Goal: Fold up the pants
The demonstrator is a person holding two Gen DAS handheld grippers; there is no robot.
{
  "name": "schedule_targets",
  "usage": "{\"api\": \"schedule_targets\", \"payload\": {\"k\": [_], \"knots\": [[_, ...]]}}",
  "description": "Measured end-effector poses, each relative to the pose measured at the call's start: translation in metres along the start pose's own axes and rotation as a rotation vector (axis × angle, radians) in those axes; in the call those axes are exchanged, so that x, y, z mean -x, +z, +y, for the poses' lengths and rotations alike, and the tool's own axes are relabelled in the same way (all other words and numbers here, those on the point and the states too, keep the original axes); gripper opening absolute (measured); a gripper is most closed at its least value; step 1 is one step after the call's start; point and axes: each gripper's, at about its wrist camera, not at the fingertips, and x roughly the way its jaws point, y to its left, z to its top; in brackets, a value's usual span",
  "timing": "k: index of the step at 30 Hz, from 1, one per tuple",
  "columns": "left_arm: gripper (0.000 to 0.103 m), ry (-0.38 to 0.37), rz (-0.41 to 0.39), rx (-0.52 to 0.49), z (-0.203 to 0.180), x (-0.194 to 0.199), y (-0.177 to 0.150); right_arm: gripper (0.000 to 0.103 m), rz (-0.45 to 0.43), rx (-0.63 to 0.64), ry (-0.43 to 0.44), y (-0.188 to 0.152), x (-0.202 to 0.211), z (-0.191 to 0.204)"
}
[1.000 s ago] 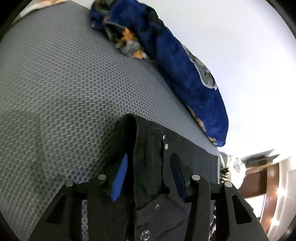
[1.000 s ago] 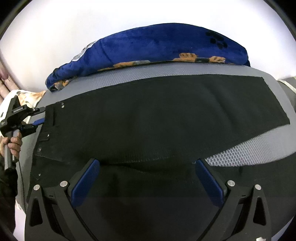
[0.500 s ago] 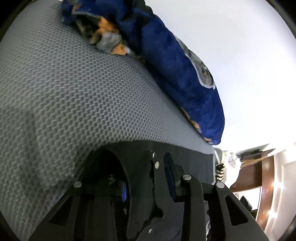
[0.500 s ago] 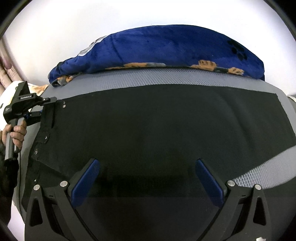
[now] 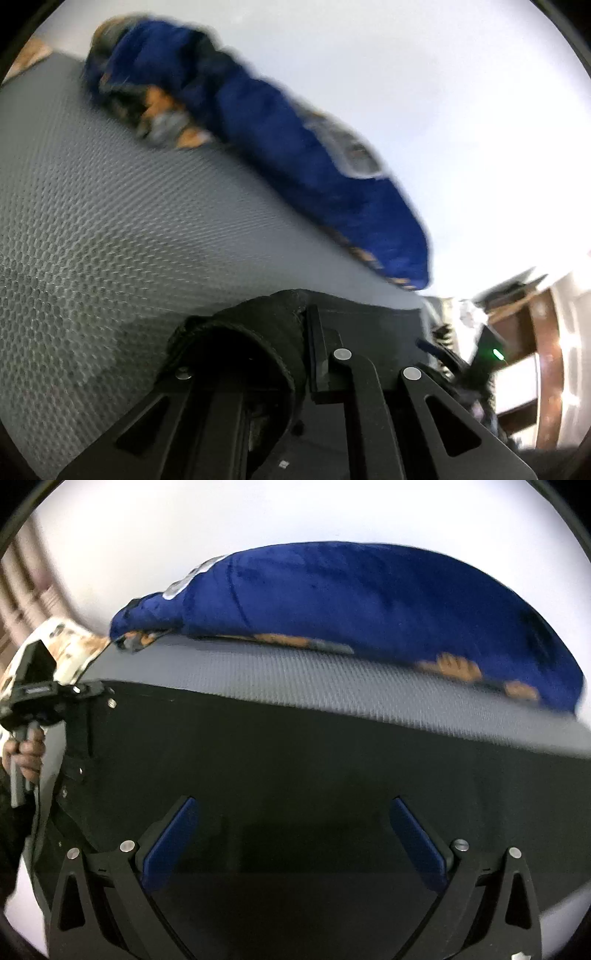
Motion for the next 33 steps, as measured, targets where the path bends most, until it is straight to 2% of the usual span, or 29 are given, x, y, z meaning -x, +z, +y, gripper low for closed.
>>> {"api": "schedule_targets", "payload": {"k": [2,6,11,18,19,21,27,33], "knots": [[0.008,-0.044,-0.026,-0.044,-0.016,0.012,-0.006,0.103,0.040,0.087,0.057,0.017,-0.008,-0.009],[0.008,-0.104,-0.054,-0.154,-0.048,0.032,-0.018,0.103,0.123,0.275,0.089,0.050,-0.025,-0.016],[0.008,-0.147,-0.065,-0.230,-0.068,0.047,-0.030,0.100,0.247,0.400,0.213,0.079,-0.050,-0.019],[0.008,-0.125,-0.073,-0.227,-0.070,0.056,-0.035,0.074,0.427,0.484,0.391,0.082,-0.084,-0.030],[0.008,-0.120,-0.073,-0.225,-0.069,0.056,-0.035,0.066,0.440,0.490,0.407,0.081,-0.085,-0.030],[0.008,-0.111,-0.073,-0.224,-0.068,0.058,-0.034,0.059,0.458,0.511,0.432,0.078,-0.087,-0.035],[0.008,-0.086,-0.088,-0.207,-0.065,0.064,-0.038,0.045,0.472,0.508,0.455,0.077,-0.087,-0.055],[0.008,-0.056,-0.080,-0.197,-0.060,0.057,-0.037,0.024,0.430,0.518,0.384,0.072,-0.084,-0.055]]}}
